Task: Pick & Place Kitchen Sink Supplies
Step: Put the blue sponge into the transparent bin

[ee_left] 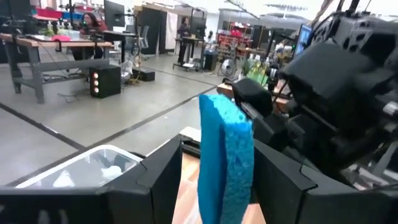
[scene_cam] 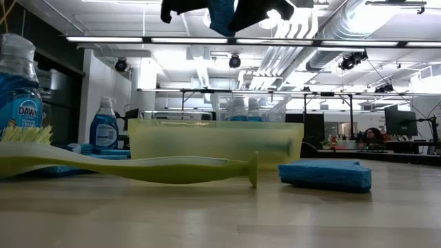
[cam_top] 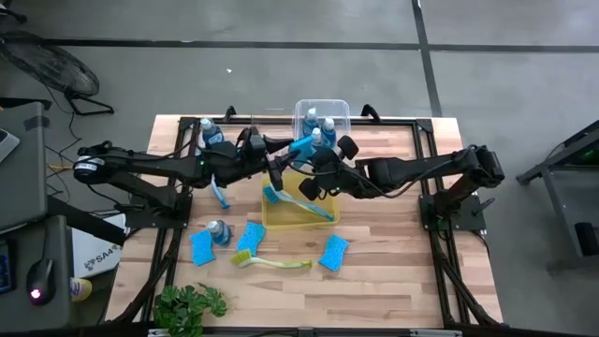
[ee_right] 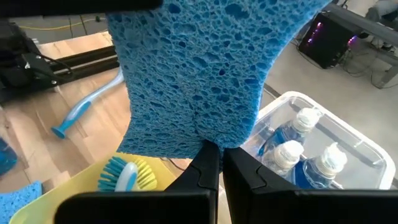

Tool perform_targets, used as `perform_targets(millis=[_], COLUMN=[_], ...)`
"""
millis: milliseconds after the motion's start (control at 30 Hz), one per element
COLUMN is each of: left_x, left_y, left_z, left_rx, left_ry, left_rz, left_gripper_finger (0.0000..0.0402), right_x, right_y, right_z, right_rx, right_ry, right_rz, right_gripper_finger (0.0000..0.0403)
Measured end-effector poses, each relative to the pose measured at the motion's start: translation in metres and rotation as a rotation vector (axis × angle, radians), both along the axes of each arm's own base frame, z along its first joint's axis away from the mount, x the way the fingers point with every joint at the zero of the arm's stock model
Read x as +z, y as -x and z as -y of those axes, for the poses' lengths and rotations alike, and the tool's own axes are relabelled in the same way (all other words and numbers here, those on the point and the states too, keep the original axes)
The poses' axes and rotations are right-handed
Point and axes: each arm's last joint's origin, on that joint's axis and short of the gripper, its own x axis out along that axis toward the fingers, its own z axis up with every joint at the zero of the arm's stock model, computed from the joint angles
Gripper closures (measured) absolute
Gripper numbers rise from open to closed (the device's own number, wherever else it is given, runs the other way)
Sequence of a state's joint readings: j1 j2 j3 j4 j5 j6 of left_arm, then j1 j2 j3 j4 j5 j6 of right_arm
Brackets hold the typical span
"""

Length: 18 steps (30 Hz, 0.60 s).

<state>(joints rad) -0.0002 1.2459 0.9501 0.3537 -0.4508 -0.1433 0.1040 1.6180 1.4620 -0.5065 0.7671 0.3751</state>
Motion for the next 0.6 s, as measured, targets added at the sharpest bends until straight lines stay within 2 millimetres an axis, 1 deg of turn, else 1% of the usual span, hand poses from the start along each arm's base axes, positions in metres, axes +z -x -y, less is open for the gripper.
perform_targets(millis=[200,300,433,600], left_x=[0.0007,-0.0001,0.0,-0.0006], left_y=[-0.0002,-0.0002,-0.0002,-0.0007], left_z=[0.0001,0.0001,0.0001,0.001], left_rx=[-0.004,-0.006,-0.008,-0.046], left_ry=[0.027,0.044,0.065,0.065], left_rz=[0.022,0.022,0.033,0.026], left_gripper_finger=[0.0227,0.0247,0.0298,0.0381], right_x=[-0.0003,-0.0005,-0.0005,-0.0009], right_y=[-0.0007,-0.0008,-0.0008,-0.001], right_z=[-0.0008,-0.0009,-0.0009,-0.0013], right_rx=[0.027,0.029,0.029,0.037], right_ry=[-0.02,-0.023,-0.023,-0.032], right_rz=[0.0,0.0,0.0,-0.001], right_gripper_finger=[0.0403,0.0403,0.0403,0.0403])
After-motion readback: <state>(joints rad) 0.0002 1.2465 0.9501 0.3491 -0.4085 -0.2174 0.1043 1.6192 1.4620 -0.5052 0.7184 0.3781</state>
